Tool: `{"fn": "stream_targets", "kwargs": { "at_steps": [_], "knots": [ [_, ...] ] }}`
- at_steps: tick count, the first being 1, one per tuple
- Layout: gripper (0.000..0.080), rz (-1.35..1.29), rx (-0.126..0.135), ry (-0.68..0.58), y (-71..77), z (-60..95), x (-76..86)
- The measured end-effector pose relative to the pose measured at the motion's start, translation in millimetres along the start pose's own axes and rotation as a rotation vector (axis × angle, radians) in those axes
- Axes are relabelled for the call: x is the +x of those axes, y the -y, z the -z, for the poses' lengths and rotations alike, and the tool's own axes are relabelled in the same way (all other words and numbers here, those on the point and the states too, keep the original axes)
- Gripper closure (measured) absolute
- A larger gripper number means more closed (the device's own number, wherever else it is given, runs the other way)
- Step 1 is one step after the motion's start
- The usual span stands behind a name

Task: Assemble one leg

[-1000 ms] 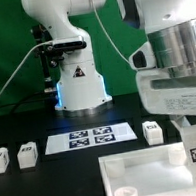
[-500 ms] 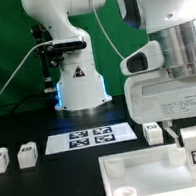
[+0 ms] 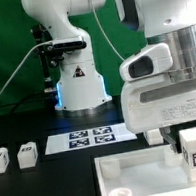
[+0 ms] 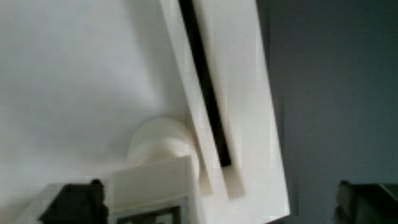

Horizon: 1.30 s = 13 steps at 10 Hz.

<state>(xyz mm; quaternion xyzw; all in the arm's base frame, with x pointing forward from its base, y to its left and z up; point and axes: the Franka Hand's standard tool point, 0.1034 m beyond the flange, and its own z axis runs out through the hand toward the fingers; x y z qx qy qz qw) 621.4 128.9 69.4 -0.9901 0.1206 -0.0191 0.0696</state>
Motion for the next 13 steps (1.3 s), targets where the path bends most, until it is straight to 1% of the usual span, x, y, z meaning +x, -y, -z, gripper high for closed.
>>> {"fn": "stream_targets", "kwargs": {
  "at_steps": [1, 3, 4, 6, 7, 9, 11, 13],
  "knots": [
    [0.015, -0.001, -0.001, 0.001, -1.4, -0.8, 0.1],
    [0.015, -0.011, 0.001, 0.004, -12.3, -2.1, 3.6],
    [0.015, -0.015, 0.001, 0.002, -14.3, -1.1, 4.9],
    [0.015, -0.007, -0.004, 0.023, -13.2, 4.6, 2.1],
    [0.015, -0.004, -0.003, 0.021, -12.1, 8.0, 3.2],
    [0.015, 0.049, -0.002, 0.009, -12.9, 7.6, 4.8],
    [0.015, 0.059, 0.003, -0.016, -10.6, 7.6, 7.1],
    [0.015, 0.052, 0.002, -0.015, -19.0, 8.7, 10.7]
  ]
}}
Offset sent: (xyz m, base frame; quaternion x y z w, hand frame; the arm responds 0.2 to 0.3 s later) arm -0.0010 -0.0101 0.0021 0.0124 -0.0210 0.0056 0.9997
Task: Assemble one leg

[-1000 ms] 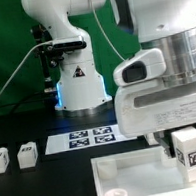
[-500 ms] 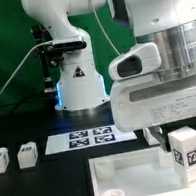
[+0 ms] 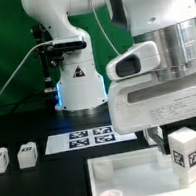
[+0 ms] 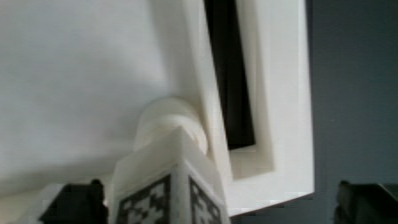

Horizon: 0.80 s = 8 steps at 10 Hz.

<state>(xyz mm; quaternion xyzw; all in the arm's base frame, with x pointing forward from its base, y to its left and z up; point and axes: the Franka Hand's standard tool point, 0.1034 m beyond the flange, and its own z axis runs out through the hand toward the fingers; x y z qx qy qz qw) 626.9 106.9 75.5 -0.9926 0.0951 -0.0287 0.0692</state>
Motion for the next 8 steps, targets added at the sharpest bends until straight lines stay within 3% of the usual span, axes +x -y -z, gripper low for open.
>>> {"fn": "stream_targets", "kwargs": {
  "at_steps": [3, 8],
  "knots": [
    [0.015, 0.025, -0.002, 0.001, -8.2, 0.0, 1.4],
    [0.015, 0.048, -0.004, 0.0, -6.4, -1.5, -0.8]
  ]
}}
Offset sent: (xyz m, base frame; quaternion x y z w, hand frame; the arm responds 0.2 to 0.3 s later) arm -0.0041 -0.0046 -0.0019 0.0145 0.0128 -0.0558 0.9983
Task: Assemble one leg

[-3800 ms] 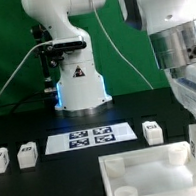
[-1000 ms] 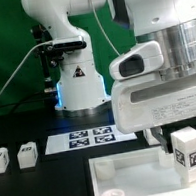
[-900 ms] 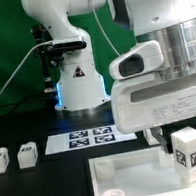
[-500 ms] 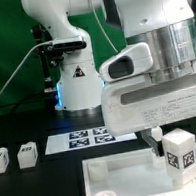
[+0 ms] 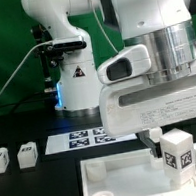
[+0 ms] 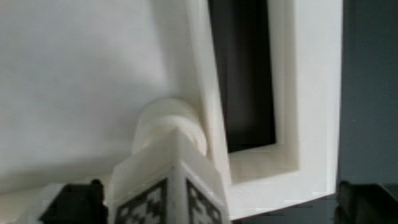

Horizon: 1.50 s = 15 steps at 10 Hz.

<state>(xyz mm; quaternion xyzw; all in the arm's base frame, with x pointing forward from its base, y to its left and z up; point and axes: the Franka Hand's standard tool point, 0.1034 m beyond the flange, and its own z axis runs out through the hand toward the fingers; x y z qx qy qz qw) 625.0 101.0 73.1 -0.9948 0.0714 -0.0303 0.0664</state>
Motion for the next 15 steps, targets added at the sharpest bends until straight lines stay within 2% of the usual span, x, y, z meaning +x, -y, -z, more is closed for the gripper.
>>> {"fn": "stream_targets", "kwargs": {
  "at_steps": [1, 2, 3, 5, 9, 12, 13, 14, 15],
  "knots": [
    [0.015, 0.116, -0.017, -0.021, 8.2, -2.5, -7.7],
    [0.015, 0.189, -0.021, -0.014, 6.8, -2.4, -15.2],
    [0.015, 0.22, -0.023, -0.013, -1.5, -0.9, -14.8],
    [0.015, 0.244, -0.024, -0.016, -9.6, 0.1, -9.5],
    [0.015, 0.241, -0.017, -0.015, -0.1, -1.3, 11.4],
    [0.015, 0.24, -0.018, -0.014, -1.9, -3.1, 9.8],
    [0.0257, 0.24, -0.018, -0.014, -2.0, -3.1, 9.8],
    [0.0458, 0.239, -0.018, -0.014, -2.2, -3.1, 9.8],
    [0.0515, 0.239, -0.018, -0.014, -2.4, -3.2, 9.8]
  ]
}}
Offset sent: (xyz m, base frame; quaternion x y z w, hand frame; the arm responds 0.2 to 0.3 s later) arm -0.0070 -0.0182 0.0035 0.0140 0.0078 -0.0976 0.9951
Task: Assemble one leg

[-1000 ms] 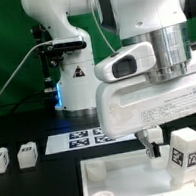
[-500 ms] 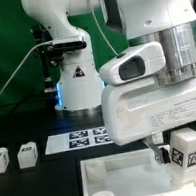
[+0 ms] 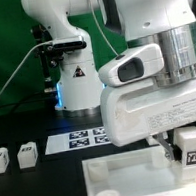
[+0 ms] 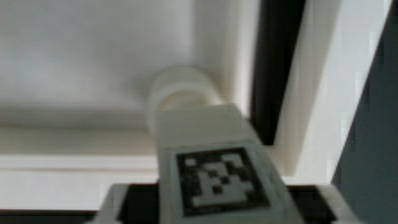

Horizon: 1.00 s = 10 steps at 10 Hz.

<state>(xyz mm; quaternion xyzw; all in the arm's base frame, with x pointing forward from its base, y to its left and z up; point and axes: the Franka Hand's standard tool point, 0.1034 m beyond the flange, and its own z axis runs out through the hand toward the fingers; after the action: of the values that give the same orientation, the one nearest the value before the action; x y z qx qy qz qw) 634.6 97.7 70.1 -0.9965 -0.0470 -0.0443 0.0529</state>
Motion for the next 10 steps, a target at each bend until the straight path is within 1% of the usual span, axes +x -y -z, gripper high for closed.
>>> {"fn": "stream_targets", "kwargs": {
  "at_steps": [2, 4, 5, 7, 9, 10],
  "knots": [
    [0.0515, -0.044, 0.0, 0.0, 0.2, -0.2, -0.2],
    [0.0515, -0.187, 0.005, -0.005, -0.1, -0.6, 0.7],
    [0.0515, -0.301, 0.017, -0.031, -0.4, -0.7, 4.7],
    [0.0515, -0.608, 0.034, -0.045, 10.5, -1.9, 6.1],
    [0.0514, -0.913, 0.022, -0.042, 7.5, -1.9, 4.8],
    [0.0512, -1.029, 0.021, -0.043, 5.8, -2.0, 3.9]
  ]
}}
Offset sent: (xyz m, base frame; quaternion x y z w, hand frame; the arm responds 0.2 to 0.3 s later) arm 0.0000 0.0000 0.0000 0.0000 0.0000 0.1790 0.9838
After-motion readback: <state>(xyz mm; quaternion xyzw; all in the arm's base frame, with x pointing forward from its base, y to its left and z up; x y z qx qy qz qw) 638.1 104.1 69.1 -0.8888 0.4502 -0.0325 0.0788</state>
